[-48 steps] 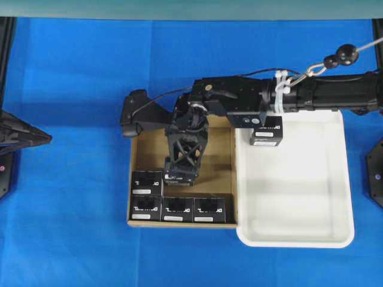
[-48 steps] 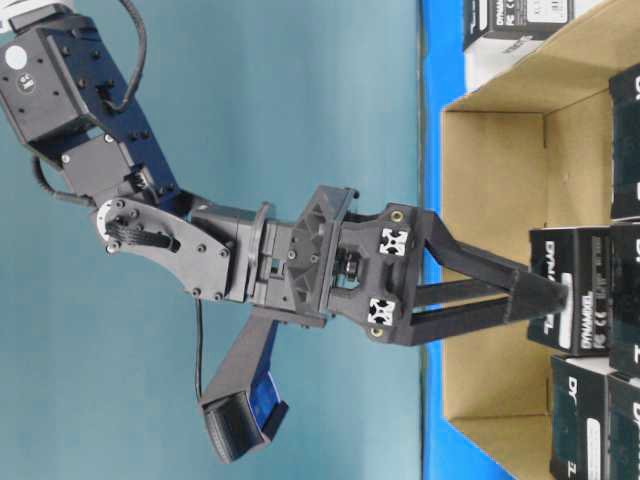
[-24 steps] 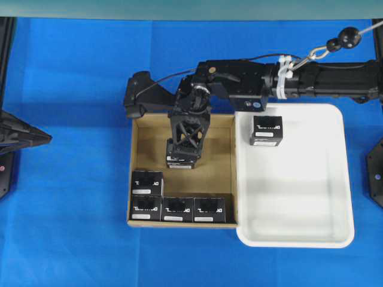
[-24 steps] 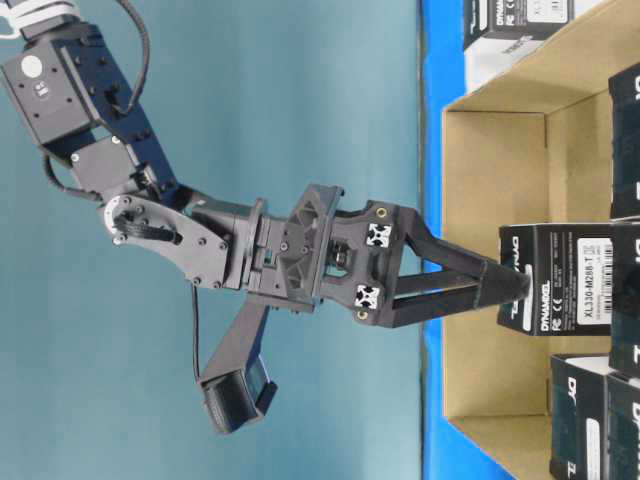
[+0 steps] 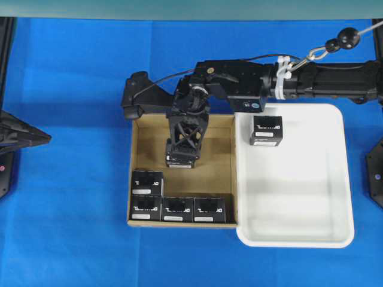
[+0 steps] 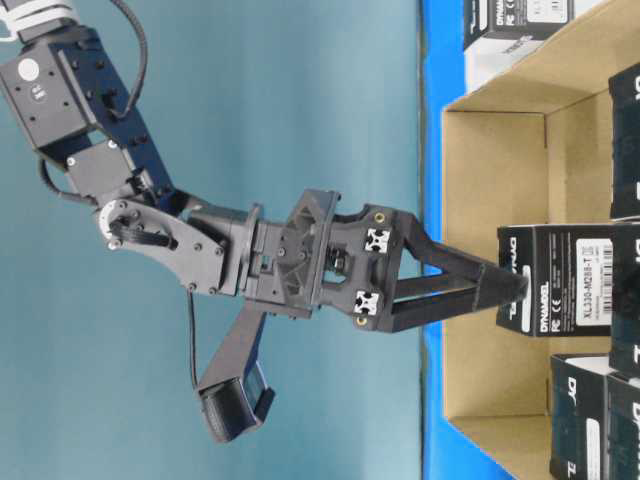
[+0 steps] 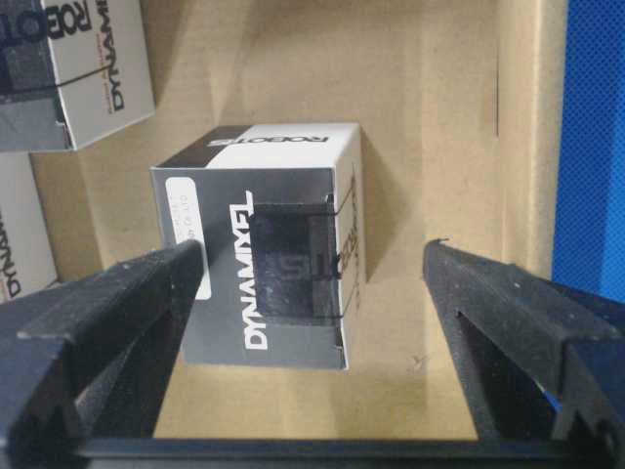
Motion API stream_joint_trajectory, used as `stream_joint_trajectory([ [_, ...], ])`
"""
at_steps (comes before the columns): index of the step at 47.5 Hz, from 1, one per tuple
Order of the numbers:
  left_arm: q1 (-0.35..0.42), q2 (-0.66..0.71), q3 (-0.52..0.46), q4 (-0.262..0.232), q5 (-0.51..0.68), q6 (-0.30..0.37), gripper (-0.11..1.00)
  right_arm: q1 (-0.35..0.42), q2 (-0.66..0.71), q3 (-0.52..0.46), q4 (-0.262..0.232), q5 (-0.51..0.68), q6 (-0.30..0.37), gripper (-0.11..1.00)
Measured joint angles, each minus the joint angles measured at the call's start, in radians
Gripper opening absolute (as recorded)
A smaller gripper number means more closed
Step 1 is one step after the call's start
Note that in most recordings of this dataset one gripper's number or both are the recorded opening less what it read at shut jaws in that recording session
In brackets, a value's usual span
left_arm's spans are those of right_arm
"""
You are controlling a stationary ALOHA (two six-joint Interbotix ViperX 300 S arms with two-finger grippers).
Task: Pick the box from inside the cardboard box.
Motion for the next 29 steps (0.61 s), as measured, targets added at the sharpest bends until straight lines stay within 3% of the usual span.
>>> stream_joint_trajectory([
  [12, 0.0, -0.009, -0.003, 0.0, 0.0, 0.0, -0.07, -0.003, -0.023, -0.061, -0.003, 0.08, 0.029, 1.0],
  [29, 0.0, -0.014, -0.006, 0.0, 0.0, 0.0, -0.07, 0.012, -0.115, -0.236, -0.015, 0.342, 0.066, 1.0],
])
